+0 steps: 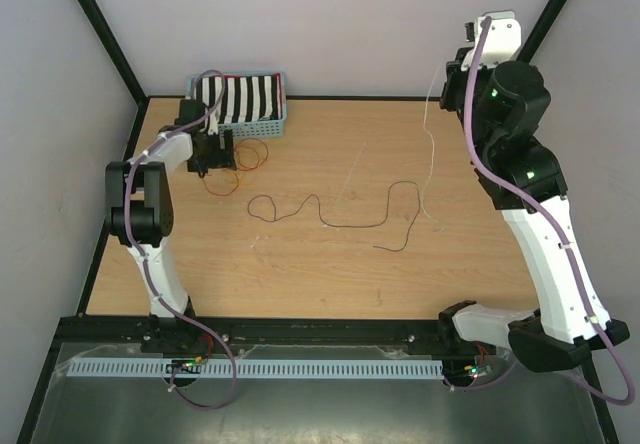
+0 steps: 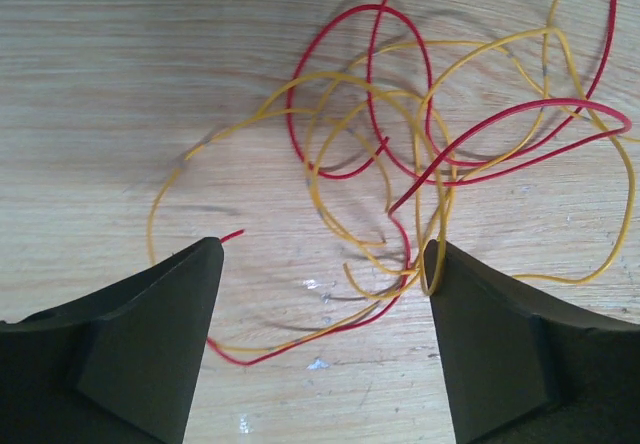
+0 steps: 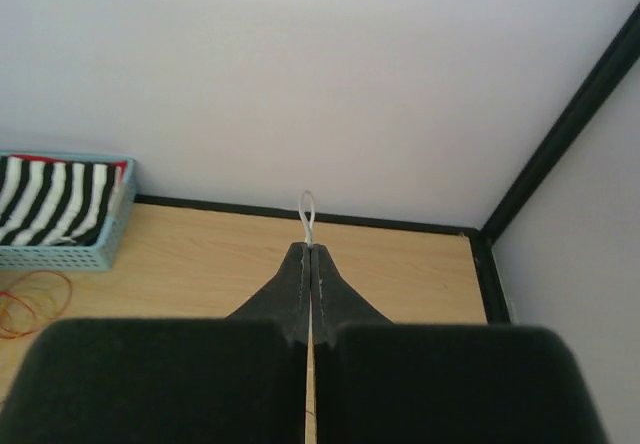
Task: Zip-tie the wires
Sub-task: Straighten the cable at the center of the board.
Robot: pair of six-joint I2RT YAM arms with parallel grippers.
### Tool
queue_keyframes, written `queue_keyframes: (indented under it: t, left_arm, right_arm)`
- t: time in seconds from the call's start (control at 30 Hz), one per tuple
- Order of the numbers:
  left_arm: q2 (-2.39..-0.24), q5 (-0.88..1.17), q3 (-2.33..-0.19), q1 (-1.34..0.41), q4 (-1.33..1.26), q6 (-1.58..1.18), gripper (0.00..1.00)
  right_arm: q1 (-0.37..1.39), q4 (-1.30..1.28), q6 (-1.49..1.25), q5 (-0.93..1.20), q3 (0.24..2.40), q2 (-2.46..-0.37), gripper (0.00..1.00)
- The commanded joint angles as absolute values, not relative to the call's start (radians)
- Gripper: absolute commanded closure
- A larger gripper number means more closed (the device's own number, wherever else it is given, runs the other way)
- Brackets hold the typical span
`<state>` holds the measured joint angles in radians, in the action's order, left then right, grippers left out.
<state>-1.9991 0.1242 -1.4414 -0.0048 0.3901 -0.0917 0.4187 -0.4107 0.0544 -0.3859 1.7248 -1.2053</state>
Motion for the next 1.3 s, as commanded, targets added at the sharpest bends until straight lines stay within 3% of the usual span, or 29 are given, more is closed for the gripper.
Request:
queue_keyframes:
  t: [0.0,0.07,0.27,0.43,0.77,1.27]
  left_arm:
    - [-1.898,0.078,-1.432,0.002,0.431,-0.059,0.10]
    - [-1.863,0.072,-1.427,0.006,0.442,-0.050,0.01]
    - [-1.728,0.169,-1.429,-0.015,0.449,-0.048,0.01]
    - [-1.670,0.242,-1.474,-0.192,0.444,0.042,0.01]
    - [-1.922,0.328,-1.692,-0.488,0.372,0.002,0.01]
    - [-2.214,0.430,-1.980,-0.666,0.206,-0.139,0.05]
  right_arm:
    - [0.416,-0.405,0.029,-0.323,1.794,-1.211,1.00]
    - [0.417,-0.404,0.047,-0.358,1.811,-1.217,1.00]
    - [0.417,-0.405,0.093,-0.416,1.875,-1.233,1.00]
    - [0.416,-0.403,0.122,-0.517,1.888,-1.231,1.00]
    - [0.416,-0.403,0.115,-0.521,1.840,-1.196,1.00]
    - [0.417,-0.399,0.117,-0.525,1.803,-1.172,1.00]
